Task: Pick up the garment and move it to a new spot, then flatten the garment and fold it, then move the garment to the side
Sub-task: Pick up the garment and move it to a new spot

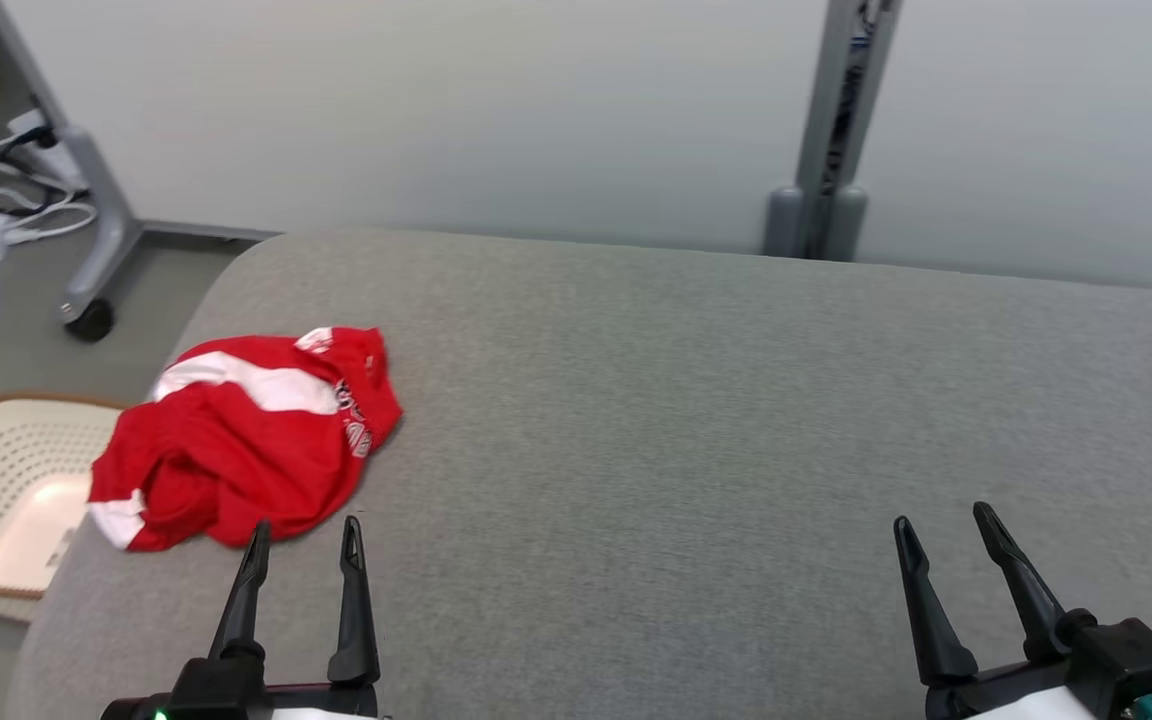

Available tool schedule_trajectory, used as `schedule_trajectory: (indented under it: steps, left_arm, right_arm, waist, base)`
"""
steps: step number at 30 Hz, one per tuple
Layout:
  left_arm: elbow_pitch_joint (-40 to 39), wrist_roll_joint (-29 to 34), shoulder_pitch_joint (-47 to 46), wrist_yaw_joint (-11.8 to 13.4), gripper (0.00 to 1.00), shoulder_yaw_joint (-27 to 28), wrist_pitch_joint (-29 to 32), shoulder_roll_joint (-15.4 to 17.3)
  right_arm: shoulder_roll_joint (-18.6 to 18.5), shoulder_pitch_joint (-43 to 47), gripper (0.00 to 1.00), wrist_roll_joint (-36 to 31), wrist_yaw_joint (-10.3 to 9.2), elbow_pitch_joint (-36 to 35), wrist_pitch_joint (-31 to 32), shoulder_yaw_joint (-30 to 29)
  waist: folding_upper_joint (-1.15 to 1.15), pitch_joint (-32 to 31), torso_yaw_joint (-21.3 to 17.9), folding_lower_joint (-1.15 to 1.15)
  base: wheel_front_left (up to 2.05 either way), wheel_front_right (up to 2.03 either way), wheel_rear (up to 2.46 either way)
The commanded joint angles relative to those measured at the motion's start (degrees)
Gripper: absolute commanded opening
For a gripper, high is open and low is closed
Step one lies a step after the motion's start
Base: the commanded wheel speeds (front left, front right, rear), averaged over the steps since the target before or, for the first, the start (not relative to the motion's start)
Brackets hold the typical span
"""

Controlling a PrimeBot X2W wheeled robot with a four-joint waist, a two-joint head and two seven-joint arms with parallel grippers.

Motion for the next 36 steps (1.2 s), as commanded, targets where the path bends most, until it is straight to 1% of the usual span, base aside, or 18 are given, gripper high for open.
schedule_trajectory:
  steps: [1,4,5,12,21,26,29,32,36]
  left_arm:
    - [-0.38,-0.18,-0.62,0.29,1.00,0.16,-0.26,0.19]
    - [-0.61,-0.29,-0.38,0.25,1.00,0.22,-0.25,0.17]
    - [-0.61,-0.29,-0.38,0.25,1.00,0.22,-0.25,0.17]
    - [-1.06,-0.43,0.01,-0.15,1.00,0.58,-0.26,0.16]
    - [-1.14,-0.51,0.47,-0.51,1.00,1.17,-0.26,0.17]
    - [-1.04,-0.69,0.84,-0.72,1.00,1.69,-0.26,0.16]
    - [-0.96,-1.30,0.48,-0.41,1.00,2.29,-0.26,0.17]
    - [-0.39,-2.14,-1.52,-0.45,1.00,2.96,-0.25,0.17]
    - [1.56,-3.97,-5.51,-1.24,1.00,4.20,-0.25,0.17]
  right_arm:
    - [-0.21,0.08,1.00,-0.12,-0.02,-0.03,-0.01,0.16]
    - [-0.24,0.21,1.00,0.02,-0.02,-0.21,-0.01,0.02]
    - [-0.24,0.21,1.00,0.02,-0.02,-0.21,-0.01,0.02]
    - [-0.23,-0.29,1.00,0.20,-0.02,-0.04,-0.01,0.74]
    - [-0.23,0.45,1.00,0.44,-0.02,0.33,-0.01,0.66]
    - [-0.24,0.51,1.00,0.33,-0.02,0.49,-0.01,1.00]
    - [-0.24,-0.01,1.00,-0.18,-0.02,0.48,-0.01,1.28]
    - [-0.34,-0.56,1.00,-0.91,-0.02,0.55,0.00,1.32]
    - [-1.62,-1.49,1.00,-1.43,-0.02,0.46,0.00,1.35]
  waist:
    - [0.00,0.27,3.73,0.00]
    - [0.00,0.32,6.53,0.00]
    - [0.00,0.32,6.53,0.00]
    - [0.00,0.54,11.72,0.00]
    - [0.00,0.07,16.28,0.00]
    - [0.00,-0.11,16.83,0.00]
    - [0.00,0.39,16.50,0.00]
    - [0.00,1.54,15.93,0.00]
    - [0.00,3.97,14.81,0.00]
  base:
    - [0.00,0.00,0.00]
    - [0.00,0.00,0.00]
    - [0.00,0.00,0.00]
    - [0.00,0.00,0.00]
    - [0.00,0.00,0.00]
    - [0.00,0.00,0.00]
    - [0.00,0.00,0.00]
    - [0.00,0.00,0.00]
    - [0.00,0.00,0.00]
